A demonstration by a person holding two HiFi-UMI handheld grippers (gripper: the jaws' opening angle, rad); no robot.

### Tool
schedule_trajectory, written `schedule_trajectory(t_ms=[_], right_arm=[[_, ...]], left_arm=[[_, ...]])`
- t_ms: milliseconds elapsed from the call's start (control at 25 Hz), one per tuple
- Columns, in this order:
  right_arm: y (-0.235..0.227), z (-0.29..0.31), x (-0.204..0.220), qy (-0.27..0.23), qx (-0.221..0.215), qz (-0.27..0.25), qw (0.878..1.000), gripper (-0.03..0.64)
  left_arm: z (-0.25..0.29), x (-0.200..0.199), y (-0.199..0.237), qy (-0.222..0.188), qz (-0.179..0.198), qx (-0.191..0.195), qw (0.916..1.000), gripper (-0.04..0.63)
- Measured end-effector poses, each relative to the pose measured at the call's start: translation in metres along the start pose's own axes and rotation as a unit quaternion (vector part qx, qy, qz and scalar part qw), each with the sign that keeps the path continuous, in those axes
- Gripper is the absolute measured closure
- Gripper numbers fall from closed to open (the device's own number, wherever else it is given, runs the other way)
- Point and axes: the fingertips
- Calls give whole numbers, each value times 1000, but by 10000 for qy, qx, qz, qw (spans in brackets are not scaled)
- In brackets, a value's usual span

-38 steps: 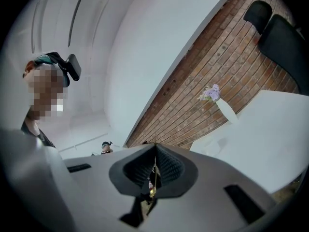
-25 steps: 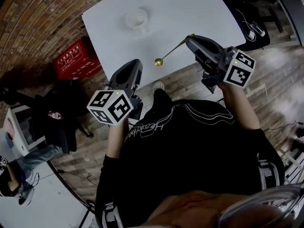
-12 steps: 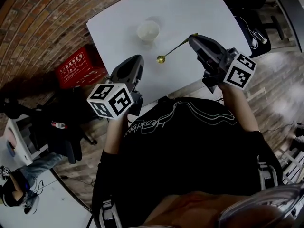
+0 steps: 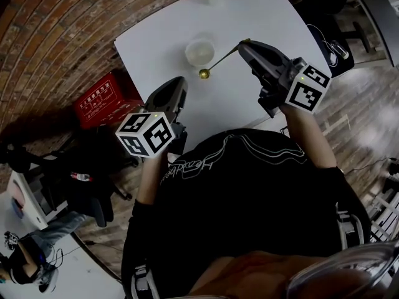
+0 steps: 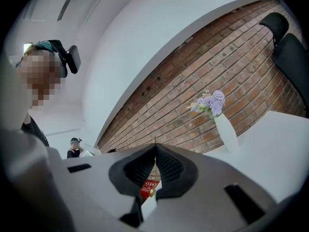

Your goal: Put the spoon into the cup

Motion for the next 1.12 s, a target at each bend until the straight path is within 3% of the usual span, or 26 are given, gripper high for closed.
schedule_trajectory(t_ms=[440, 1120], right_arm=[[-33, 46, 10, 265, 365, -490, 9978, 617], [-103, 87, 62, 901, 784, -382, 9921, 617]], left_arm=[[8, 20, 28, 280, -293, -47, 9992, 588], [18, 46, 74, 506, -727, -255, 9957, 588]])
Point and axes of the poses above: the fingertips, and each gripper's own axes: z forward along the fingers, y to its left, x out of its underside, and after that the axes turned 5 degrees about z, right-handed
